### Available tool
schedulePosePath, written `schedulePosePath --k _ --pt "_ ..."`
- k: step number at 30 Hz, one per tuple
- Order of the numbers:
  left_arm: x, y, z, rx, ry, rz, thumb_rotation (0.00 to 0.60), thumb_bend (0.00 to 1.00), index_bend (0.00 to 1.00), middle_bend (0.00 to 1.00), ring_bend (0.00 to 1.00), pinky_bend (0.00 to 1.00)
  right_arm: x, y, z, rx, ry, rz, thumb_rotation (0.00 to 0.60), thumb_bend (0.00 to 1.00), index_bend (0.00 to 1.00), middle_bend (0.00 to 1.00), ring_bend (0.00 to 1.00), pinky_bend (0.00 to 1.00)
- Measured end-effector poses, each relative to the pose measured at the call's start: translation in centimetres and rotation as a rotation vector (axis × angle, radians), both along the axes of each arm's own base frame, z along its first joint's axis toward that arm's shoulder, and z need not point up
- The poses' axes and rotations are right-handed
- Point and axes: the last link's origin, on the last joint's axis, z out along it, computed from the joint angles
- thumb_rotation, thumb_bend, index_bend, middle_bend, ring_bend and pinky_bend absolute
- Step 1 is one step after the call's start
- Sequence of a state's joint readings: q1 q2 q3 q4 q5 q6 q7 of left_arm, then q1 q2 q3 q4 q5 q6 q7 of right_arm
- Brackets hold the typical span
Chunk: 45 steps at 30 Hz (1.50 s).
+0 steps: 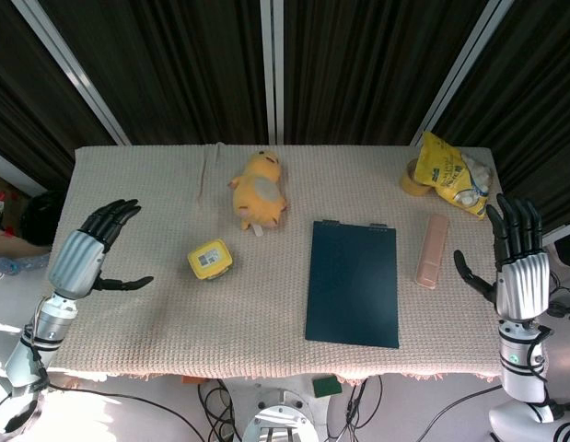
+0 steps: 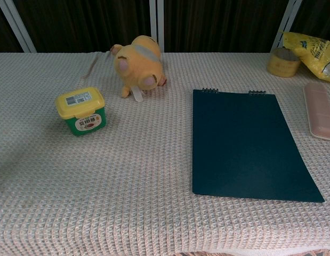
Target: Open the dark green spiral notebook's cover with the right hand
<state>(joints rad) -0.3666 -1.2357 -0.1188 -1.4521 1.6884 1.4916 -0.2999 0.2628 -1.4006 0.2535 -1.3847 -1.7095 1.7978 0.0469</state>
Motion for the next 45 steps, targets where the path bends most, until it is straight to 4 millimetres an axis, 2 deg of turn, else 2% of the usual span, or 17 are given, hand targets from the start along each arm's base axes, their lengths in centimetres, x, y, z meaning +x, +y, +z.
schedulePosePath --k 11,13,17,20,29,38,45 --pt "0.0 0.0 0.1 -0.002 0.020 0.008 0.298 0.02 0.08 0.08 0.08 0.16 0.0 0.3 -0.3 0.028 0.005 -0.012 0.600 0.30 0.00 0.00 0.00 0.00" --pt "-0.1 0.0 0.1 0.003 0.030 0.012 0.328 0.02 0.08 0.08 0.08 0.16 -0.1 0.4 -0.4 0.032 0.007 -0.013 0.600 0.30 0.00 0.00 0.00 0.00" --pt "-0.3 -0.1 0.2 0.036 0.081 0.034 0.445 0.02 0.08 0.08 0.08 0.16 -0.4 0.8 -0.8 0.063 0.032 -0.026 0.600 0.30 0.00 0.00 0.00 0.00" --pt "-0.7 -0.3 0.4 0.069 0.138 0.066 0.468 0.02 0.08 0.08 0.07 0.16 -0.8 1.2 -1.4 0.117 0.098 -0.055 0.600 0.30 0.00 0.00 0.00 0.00" --pt "-3.5 -1.9 1.0 0.095 0.212 0.232 0.478 0.02 0.08 0.08 0.07 0.16 -3.1 3.8 -2.6 0.350 0.451 -0.108 0.600 0.32 0.00 0.00 0.00 0.00" --pt "-6.1 -3.4 0.7 0.091 0.248 0.359 0.479 0.02 0.08 0.08 0.06 0.16 -4.6 5.1 -5.7 0.616 0.597 -0.177 0.600 0.33 0.00 0.00 0.00 0.00" --pt "-6.7 -4.3 0.7 0.079 0.243 0.387 0.481 0.02 0.08 0.08 0.06 0.16 -3.5 5.1 -8.6 0.748 0.608 -0.166 0.600 0.30 0.00 0.00 0.00 0.00"
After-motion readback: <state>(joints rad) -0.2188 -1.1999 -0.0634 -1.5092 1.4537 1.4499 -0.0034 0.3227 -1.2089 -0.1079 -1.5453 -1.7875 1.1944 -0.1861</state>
